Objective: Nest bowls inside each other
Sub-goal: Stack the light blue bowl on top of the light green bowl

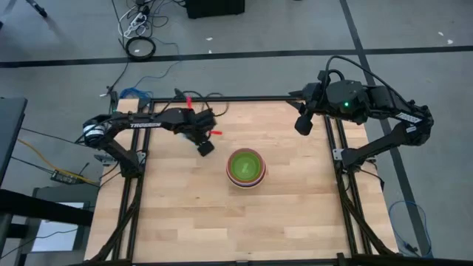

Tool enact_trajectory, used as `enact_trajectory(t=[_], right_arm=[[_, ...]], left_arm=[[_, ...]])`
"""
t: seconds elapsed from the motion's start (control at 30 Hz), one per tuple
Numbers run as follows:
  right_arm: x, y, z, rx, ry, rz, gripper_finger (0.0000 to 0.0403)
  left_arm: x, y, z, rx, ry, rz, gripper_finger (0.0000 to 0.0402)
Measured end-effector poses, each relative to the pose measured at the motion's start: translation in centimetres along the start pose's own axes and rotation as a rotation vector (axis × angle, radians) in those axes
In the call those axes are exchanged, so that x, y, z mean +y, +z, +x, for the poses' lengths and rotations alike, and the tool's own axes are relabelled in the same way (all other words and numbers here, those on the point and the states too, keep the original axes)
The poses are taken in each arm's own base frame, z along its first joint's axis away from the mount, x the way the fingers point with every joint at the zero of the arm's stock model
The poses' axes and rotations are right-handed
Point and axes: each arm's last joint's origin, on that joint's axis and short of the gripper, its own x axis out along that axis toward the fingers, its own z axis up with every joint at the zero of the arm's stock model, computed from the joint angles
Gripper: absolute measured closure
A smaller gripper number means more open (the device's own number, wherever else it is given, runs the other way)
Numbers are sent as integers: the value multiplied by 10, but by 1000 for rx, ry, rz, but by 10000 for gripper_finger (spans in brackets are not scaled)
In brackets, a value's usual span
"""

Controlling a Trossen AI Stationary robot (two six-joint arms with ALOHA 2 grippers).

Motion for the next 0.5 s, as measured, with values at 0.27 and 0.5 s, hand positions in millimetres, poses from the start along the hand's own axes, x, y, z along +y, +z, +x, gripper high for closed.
enact_trajectory(t=[0.27,0.5], right_arm=[[-3,0,1,5,-15,5,300],[-3,0,1,5,-15,4,300]], left_arm=[[-56,40,-99,-264,-147,177,399],[-105,32,-127,-318,-296,263,399]])
